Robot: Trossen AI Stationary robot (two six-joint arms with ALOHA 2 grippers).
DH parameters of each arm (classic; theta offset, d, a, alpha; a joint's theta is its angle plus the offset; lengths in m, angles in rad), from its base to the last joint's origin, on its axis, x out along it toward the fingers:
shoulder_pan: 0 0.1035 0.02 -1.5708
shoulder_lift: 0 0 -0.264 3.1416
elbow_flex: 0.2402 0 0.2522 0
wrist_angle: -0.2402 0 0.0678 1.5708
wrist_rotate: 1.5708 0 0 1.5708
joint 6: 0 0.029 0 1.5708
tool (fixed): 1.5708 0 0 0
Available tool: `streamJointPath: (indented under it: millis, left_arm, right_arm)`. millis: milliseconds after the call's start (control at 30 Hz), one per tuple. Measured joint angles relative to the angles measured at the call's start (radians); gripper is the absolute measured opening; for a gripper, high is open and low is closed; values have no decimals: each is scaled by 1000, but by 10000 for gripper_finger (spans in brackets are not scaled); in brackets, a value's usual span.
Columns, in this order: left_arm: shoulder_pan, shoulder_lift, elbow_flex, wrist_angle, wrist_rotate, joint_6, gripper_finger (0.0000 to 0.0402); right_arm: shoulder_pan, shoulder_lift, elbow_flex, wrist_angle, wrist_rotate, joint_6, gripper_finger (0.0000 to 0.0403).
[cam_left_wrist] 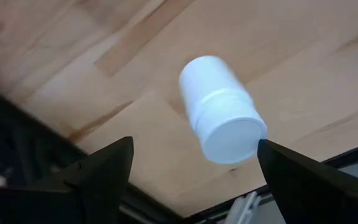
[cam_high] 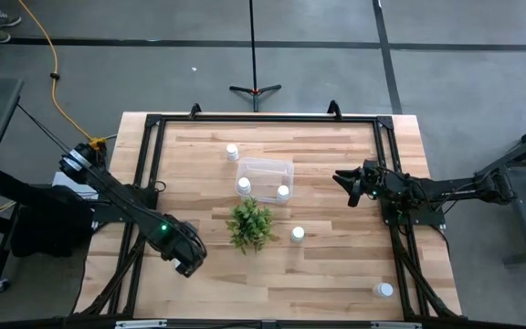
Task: Pick and place pill bottles into a basket
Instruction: Put the white pill bottle in the transparent bin
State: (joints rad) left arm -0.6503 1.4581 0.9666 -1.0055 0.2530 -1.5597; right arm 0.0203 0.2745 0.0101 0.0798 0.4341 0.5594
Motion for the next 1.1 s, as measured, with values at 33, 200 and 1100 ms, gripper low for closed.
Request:
streamJointPath:
  millis: [33,200,1100]
  left_arm:
    - [1,0,0,10,-4,1,378]
    - [2,0,0,27,-27,-1,378]
    - [-31,0,-1,64,-140,174,379]
  right_arm:
    - [0,0,0,-1,1,0,124]
    - [0,0,0,-8,1,-4,124]
    - [0,0,1,-9,23,-25,124]
